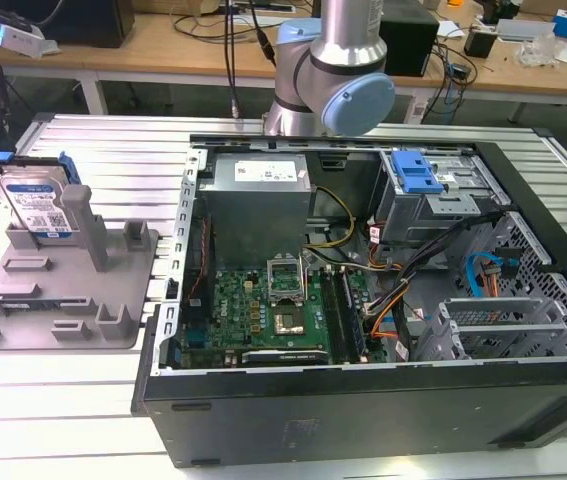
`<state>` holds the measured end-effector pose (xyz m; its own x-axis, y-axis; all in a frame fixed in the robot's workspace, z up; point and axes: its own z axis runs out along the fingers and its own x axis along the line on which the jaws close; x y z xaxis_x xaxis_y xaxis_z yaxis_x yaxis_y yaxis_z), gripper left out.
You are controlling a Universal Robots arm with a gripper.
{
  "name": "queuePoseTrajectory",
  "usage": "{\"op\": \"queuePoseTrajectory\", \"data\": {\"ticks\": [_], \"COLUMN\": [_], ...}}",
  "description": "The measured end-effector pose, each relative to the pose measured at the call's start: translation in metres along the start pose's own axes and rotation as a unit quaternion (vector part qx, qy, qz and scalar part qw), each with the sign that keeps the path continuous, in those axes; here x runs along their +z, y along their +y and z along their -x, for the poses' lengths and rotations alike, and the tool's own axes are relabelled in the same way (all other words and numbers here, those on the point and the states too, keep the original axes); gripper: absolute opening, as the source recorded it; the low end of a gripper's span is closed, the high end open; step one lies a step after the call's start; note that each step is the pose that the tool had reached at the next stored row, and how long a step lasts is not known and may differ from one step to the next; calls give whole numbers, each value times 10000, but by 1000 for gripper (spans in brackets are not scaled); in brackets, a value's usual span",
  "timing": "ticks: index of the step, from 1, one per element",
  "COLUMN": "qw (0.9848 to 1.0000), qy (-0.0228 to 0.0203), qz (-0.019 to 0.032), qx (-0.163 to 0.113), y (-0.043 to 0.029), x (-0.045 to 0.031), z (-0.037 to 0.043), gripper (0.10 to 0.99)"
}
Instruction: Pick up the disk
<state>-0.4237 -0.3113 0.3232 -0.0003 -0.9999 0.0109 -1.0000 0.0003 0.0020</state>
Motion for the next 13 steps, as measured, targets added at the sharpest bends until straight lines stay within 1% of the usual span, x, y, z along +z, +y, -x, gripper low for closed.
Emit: {"op": "queuePoseTrajectory", "data": {"ticks": [8,13], "qw": [10000,10000], "qy": [-1,-1], "qz": [-1,-3], "qx": [0,0], "y": [-5,-12], "x": [16,57], "z": [-1,-19], "gripper": [482,482]}}
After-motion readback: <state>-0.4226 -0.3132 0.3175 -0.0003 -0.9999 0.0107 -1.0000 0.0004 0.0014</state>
